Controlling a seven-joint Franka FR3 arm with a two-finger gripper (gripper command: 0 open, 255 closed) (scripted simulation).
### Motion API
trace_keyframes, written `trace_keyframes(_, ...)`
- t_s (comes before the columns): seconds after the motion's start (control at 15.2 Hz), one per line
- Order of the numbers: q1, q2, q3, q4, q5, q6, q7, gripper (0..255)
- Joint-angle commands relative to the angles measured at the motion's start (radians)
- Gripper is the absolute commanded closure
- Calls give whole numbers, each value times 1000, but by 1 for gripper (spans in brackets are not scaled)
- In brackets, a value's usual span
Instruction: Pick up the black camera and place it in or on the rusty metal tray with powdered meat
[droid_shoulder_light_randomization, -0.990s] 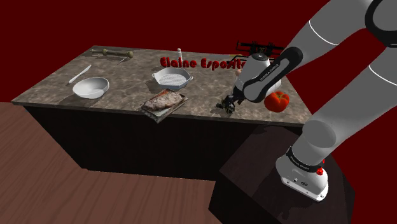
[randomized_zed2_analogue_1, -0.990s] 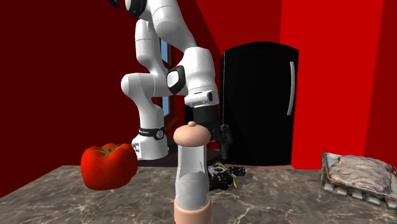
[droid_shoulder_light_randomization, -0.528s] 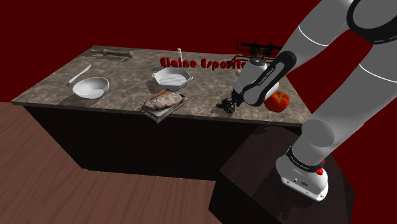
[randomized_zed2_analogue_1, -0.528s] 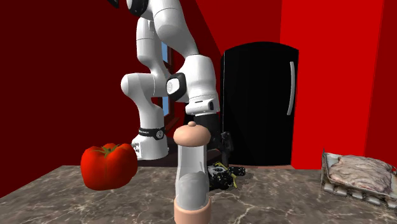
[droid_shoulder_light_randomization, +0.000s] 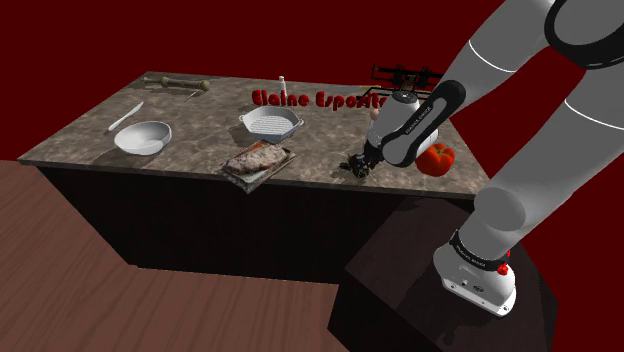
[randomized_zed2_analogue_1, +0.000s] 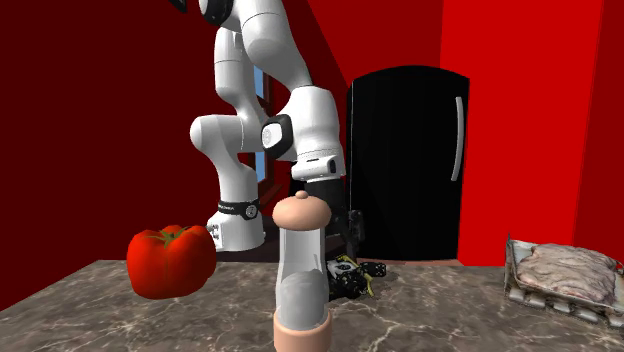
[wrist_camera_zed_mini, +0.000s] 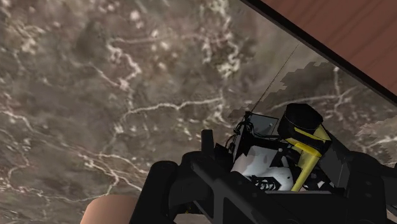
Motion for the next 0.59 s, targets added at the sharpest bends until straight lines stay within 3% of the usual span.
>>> trace_keyframes(0.0, 0, 0, 0, 0, 0, 0, 0, 255)
trace_keyframes(0.33, 0, 0, 0, 0, 0, 0, 0, 255)
trace_keyframes(0.53, 19, -58, -4, -2, 62, -54, -47, 255)
